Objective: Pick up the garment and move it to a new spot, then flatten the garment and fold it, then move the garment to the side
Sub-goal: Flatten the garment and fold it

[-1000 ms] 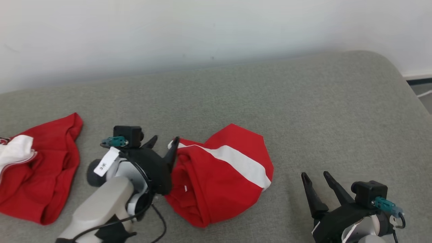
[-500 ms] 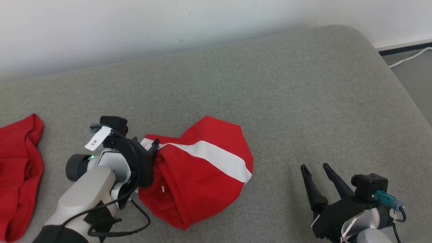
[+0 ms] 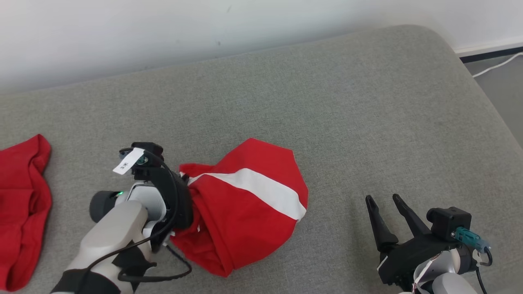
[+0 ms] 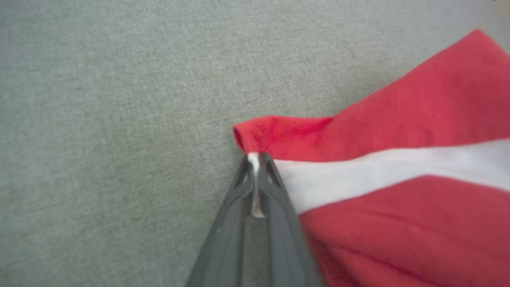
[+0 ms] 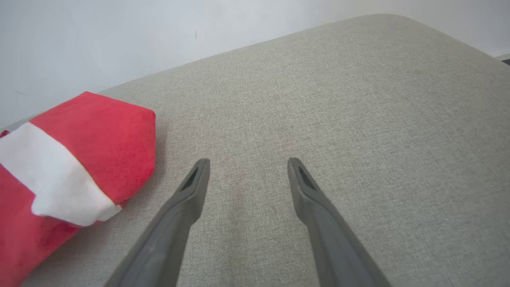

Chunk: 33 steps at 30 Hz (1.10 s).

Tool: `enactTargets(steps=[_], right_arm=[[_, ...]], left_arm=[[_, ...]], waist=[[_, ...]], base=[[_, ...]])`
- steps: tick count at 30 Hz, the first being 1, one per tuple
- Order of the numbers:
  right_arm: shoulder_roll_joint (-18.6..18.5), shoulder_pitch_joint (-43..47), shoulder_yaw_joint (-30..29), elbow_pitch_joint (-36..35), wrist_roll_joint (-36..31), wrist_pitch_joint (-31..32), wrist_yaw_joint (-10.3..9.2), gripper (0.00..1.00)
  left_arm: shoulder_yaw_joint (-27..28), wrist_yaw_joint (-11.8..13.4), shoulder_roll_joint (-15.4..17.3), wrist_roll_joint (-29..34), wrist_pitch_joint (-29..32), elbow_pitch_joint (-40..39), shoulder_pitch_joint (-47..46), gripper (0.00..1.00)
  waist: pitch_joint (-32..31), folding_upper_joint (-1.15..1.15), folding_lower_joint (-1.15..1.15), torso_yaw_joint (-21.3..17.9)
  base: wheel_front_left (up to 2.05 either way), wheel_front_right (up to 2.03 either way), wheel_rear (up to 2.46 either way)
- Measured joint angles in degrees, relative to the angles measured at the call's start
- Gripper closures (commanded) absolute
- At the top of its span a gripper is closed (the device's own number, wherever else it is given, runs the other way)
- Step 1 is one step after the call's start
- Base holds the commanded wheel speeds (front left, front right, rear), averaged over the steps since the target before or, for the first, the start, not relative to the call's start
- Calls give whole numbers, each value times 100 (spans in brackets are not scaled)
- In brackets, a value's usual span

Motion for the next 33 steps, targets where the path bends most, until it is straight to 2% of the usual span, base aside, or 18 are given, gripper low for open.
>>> enactTargets(steps=[6, 14, 16, 25, 30, 31, 33], right_arm=[[-2, 15, -48, 75, 2, -59, -7, 0], [2, 244, -22, 207, 54, -122, 7, 0], [44, 315, 33, 203, 131, -122, 105, 0], [355, 294, 355, 205, 564, -20, 402, 0], [372, 6, 324, 563, 738, 43, 402, 0], [370, -33, 355, 642, 736, 88, 402, 0], [388, -106, 422, 748, 744, 88, 403, 0]], left_arm=[[281, -56, -14, -99, -527, -46, -1, 100], [555, -55, 445, -265, -1310, -177, 26, 100], [543, -54, 554, -263, -1472, -177, 205, 100], [487, -23, 471, -265, -1942, -447, 1254, 100], [486, 45, 463, -260, -2004, -677, 1457, 100], [488, 44, 450, -260, -2022, -739, 1457, 80], [488, 48, 432, -260, -2027, -810, 1461, 59]], waist=[[-117, 0, 0, 134], [-354, 0, 0, 444], [-445, 0, 0, 588], [-677, 0, -1, 967], [-736, -1, -1, 1110], [-742, 0, -1, 1141], [-747, 0, -1, 1203]], base=[[0, 0, 0], [0, 0, 0], [0, 0, 0], [0, 0, 0], [0, 0, 0], [0, 0, 0], [0, 0, 0]])
